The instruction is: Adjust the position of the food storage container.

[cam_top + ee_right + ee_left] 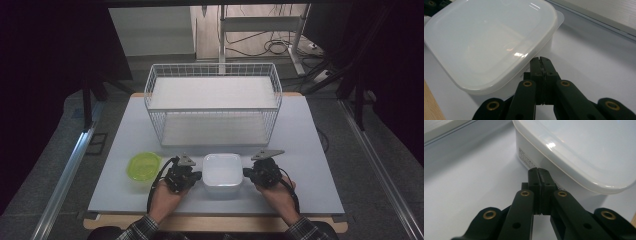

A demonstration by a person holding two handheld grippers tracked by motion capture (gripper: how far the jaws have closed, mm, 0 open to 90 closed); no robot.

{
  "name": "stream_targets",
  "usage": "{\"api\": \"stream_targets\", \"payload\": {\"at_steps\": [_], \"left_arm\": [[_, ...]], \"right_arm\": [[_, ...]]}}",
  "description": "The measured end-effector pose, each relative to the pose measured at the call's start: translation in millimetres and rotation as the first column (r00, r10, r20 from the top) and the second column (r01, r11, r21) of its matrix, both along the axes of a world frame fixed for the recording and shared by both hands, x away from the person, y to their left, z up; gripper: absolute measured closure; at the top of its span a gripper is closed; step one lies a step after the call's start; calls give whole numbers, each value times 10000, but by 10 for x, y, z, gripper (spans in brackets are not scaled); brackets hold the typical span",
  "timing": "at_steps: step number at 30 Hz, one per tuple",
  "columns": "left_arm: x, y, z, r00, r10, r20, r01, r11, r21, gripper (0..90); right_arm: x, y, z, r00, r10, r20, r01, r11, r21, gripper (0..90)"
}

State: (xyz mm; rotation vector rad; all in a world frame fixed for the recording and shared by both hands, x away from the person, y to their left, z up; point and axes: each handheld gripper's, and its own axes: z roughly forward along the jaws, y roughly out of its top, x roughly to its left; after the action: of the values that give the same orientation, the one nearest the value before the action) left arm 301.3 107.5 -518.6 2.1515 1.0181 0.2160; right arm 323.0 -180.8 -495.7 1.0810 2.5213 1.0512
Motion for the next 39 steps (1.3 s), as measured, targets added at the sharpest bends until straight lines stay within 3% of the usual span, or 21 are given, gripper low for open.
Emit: {"api": "stream_targets", "payload": {"at_steps": [4,7,12,13,15,18,25,29,35,39], "left_arm": [[5,44,21,10000,-7,-13,6,9997,-229,882],[-38,104,77,9996,131,250,-126,9997,-212,849],[-147,224,122,9978,169,648,-147,9993,-335,714],[-191,256,142,9967,98,811,-69,9993,-357,641],[-229,278,158,9956,3,932,32,9993,-381,619],[-311,320,173,9938,-167,1095,204,9992,-330,512],[-407,431,132,9937,-195,1101,244,9987,-437,355],[-433,461,129,9923,-101,1235,163,9987,-489,241],[-427,471,111,9931,-198,1160,279,9972,-692,178],[-431,426,89,9883,-444,1457,549,9961,-689,136]], "right_arm": [[-1,3,2,9999,129,96,-129,9999,-34,888],[-24,-12,15,9992,198,335,-190,9995,-250,861],[-44,-142,60,9968,218,763,-189,9991,-389,762],[-50,-204,77,9968,180,784,-154,9993,-341,706],[-51,-231,82,9965,187,818,-165,9995,-277,680],[-80,-301,115,9953,141,954,-140,9999,-13,563],[-180,-324,126,9924,405,1165,-418,9991,88,409],[-243,-359,111,9924,493,1131,-548,9974,462,304],[-248,-369,84,9934,478,1047,-544,9966,618,248],[-238,-369,80,9930,507,1063,-590,9953,764,217]]}}
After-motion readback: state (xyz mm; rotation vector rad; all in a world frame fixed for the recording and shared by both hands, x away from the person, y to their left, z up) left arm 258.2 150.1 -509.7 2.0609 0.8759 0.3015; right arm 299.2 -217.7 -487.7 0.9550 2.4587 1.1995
